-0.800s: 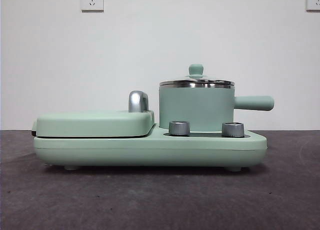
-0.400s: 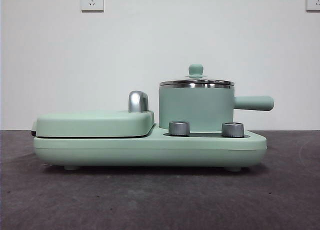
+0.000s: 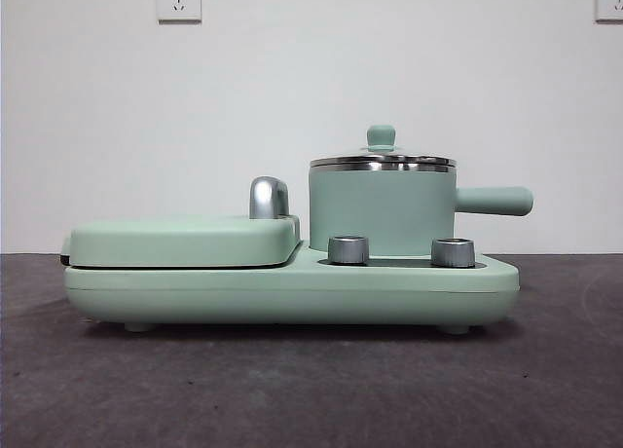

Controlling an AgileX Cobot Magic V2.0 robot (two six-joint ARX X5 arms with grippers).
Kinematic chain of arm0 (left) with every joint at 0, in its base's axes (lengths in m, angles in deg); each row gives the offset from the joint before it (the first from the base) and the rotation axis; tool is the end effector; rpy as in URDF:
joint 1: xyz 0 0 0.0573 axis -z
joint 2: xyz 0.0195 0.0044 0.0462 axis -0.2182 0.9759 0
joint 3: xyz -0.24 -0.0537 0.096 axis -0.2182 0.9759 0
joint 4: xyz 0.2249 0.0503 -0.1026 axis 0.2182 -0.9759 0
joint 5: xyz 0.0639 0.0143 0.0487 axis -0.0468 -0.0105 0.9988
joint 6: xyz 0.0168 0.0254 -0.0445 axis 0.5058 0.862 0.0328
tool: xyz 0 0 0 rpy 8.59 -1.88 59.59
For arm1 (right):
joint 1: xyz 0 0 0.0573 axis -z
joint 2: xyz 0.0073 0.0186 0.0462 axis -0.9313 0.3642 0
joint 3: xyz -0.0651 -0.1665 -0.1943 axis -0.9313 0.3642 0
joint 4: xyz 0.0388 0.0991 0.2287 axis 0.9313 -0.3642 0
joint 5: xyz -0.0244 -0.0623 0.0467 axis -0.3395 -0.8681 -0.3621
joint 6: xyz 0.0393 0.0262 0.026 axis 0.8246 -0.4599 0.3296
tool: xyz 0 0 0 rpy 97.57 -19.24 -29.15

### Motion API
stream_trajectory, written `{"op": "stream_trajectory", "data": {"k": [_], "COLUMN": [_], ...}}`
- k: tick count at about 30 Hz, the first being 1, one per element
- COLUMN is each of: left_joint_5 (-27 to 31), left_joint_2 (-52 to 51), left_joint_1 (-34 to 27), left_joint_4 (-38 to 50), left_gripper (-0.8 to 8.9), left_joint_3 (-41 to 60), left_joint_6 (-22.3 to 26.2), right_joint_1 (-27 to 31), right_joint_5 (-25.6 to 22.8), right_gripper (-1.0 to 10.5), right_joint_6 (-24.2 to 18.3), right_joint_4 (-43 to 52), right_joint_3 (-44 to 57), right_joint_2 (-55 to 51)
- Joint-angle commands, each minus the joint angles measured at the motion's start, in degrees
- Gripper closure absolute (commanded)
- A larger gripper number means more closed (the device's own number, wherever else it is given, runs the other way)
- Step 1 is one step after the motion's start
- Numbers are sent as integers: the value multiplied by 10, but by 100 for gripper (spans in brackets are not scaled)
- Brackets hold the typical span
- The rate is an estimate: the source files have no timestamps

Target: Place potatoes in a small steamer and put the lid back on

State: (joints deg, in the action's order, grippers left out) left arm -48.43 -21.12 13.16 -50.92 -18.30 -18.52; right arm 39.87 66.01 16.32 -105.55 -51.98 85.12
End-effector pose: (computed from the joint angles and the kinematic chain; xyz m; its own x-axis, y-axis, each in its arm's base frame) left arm 0.0947 -0.0017 0.1568 0.9877 -0.0354 -0.1520 0.0139 0.9900 -0.1401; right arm 0.0982 0.0519 0.3538 0.8041 0.3761 -0.4604 -0.4264 0.9045 -0.0057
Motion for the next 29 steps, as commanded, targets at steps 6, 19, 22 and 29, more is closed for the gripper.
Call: {"op": "stream_trajectory", "data": {"k": [6, 19, 22, 29], "left_joint_5": [-5, -5, -5, -5], "left_joint_2": [0, 0, 0, 0], "left_joint_1": [3, 3, 3, 3], "left_joint_4": [-3, -3, -3, -3], "left_gripper": [795, 795, 795, 795], "left_joint_3": [12, 12, 12, 12], "left_joint_6": [8, 8, 8, 8], "right_joint_1": [-3, 5, 42, 168], "right_joint_5": [-2, -4, -5, 24], "right_gripper": [929, 930, 929, 929], "right_joint_6": [-1, -26, -38, -38], "right_joint_4": [6, 7, 30, 226], "right_joint_3": [-4, -4, 16, 191], "right_joint_2": [3, 2, -12, -77]}}
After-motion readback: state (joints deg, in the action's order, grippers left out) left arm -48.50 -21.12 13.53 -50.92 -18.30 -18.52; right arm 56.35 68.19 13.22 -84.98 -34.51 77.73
